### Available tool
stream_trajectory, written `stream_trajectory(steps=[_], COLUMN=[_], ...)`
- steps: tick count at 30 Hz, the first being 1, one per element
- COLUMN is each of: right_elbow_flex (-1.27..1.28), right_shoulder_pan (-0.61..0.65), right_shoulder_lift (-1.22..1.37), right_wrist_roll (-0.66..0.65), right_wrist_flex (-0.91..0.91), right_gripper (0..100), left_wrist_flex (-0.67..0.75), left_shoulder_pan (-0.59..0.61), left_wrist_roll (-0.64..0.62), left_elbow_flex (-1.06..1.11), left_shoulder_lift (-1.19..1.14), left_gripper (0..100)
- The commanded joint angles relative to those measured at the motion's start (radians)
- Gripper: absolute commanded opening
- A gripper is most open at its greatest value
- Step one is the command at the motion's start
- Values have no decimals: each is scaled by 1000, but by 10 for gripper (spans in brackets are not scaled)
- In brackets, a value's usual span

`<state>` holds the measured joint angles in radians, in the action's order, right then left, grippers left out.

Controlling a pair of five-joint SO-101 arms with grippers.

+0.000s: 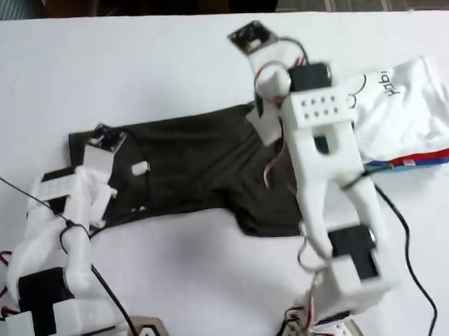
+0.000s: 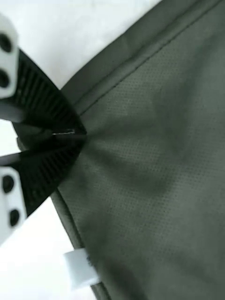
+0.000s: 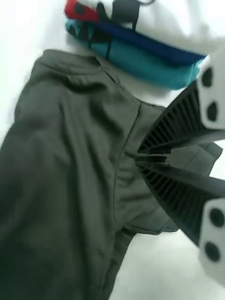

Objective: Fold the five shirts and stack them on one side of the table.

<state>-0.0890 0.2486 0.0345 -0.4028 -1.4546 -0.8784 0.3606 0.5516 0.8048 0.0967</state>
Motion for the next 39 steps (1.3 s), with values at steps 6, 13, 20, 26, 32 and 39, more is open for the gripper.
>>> stream_trajectory(steps=[6, 13, 20, 26, 32, 39], right_elbow_flex=[509, 712, 760, 806, 916, 957], right_shoulder_pan=[18, 18, 18, 97, 228, 225], right_shoulder_lift=[-298, -335, -326, -326, -326, -326], right_wrist_roll=[-71, -295, -448, -525, -531, -535], right_wrist_flex=[213, 213, 199, 134, 208, 311], right_gripper=[20, 20, 52, 187, 181, 183], left_wrist_flex=[15, 15, 15, 15, 15, 15], left_shoulder_pan=[-14, -14, -14, -14, -14, -14], left_wrist_roll=[-3, 0, 0, 0, 0, 0], left_elbow_flex=[-1, -1, -1, -1, -1, -1], left_shoulder_lift=[21, 21, 21, 21, 21, 21], left_gripper=[27, 27, 27, 27, 27, 27])
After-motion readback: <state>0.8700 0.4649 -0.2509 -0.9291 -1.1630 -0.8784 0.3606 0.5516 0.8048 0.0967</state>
